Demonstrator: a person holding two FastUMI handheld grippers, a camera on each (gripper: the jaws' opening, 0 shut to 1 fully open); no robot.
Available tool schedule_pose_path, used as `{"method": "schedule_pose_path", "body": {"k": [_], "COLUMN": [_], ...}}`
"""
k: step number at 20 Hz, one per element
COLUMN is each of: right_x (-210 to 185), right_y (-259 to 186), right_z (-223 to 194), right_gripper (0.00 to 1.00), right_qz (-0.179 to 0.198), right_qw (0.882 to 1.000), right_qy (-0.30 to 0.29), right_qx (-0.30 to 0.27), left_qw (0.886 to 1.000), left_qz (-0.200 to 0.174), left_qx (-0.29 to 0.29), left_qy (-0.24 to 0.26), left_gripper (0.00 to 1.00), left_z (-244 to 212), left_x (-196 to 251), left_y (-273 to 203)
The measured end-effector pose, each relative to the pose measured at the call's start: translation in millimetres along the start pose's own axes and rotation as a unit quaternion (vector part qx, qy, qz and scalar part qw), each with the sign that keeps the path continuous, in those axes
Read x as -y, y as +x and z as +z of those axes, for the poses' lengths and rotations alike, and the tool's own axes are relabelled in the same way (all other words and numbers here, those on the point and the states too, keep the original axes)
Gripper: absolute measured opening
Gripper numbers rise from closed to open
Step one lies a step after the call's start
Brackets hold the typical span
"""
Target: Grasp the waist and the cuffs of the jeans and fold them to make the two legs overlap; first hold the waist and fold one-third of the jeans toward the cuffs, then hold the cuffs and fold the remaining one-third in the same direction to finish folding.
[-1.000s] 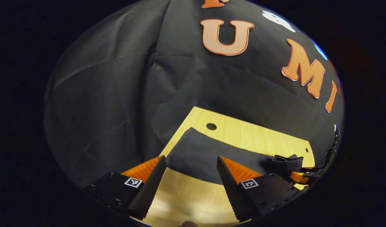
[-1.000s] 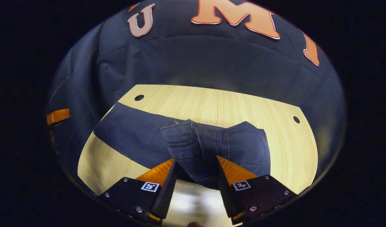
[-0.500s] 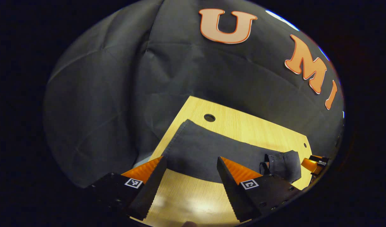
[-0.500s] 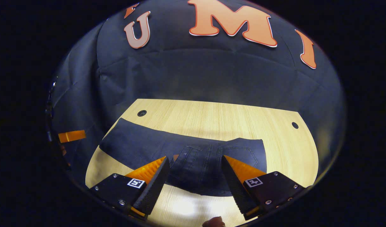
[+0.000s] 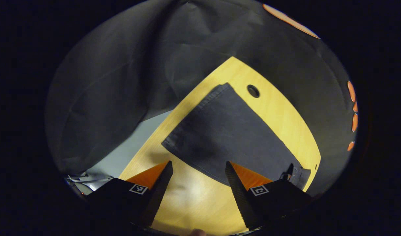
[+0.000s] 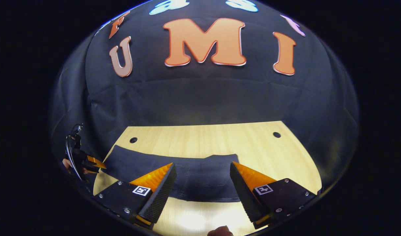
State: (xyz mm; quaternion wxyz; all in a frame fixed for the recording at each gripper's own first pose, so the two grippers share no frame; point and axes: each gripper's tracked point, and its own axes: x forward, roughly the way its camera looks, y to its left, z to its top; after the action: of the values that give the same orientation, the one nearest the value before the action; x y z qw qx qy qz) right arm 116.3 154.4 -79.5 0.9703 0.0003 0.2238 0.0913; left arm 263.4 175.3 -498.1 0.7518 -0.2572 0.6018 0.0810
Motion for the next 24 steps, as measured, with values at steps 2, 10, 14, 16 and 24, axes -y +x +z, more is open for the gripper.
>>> {"method": "schedule_pose_path", "body": {"k": [2,10,14,16,24], "right_x": [12.1,49.4,50.6,48.5,75.6], "right_y": [-13.8,-52.3,-51.1,-47.3,-36.4], "right_z": [3.3,-10.4,-7.9,-7.0,5.5], "right_gripper": [0.99,0.99,0.99,0.99,0.99], "right_qz": [-0.015,-0.051,-0.039,-0.024,-0.005], "right_qw": [1.000,0.998,0.998,0.999,0.999], "right_qy": [0.008,0.021,0.033,0.035,0.033], "right_qx": [0.010,0.014,0.020,0.021,0.026], "left_qw": [0.999,0.989,0.992,0.997,0.996], "left_qz": [0.020,0.127,0.114,0.079,-0.005], "left_qx": [-0.023,-0.066,-0.050,-0.008,0.083], "left_qy": [-0.017,-0.027,-0.025,0.013,0.008], "left_gripper": [0.97,0.96,0.89,0.64,0.02], "left_z": [5.0,25.0,19.0,29.0,33.9], "left_x": [-6.2,-10.6,-8.1,2.8,34.6], "left_y": [20.5,49.1,57.2,63.8,19.8]}}
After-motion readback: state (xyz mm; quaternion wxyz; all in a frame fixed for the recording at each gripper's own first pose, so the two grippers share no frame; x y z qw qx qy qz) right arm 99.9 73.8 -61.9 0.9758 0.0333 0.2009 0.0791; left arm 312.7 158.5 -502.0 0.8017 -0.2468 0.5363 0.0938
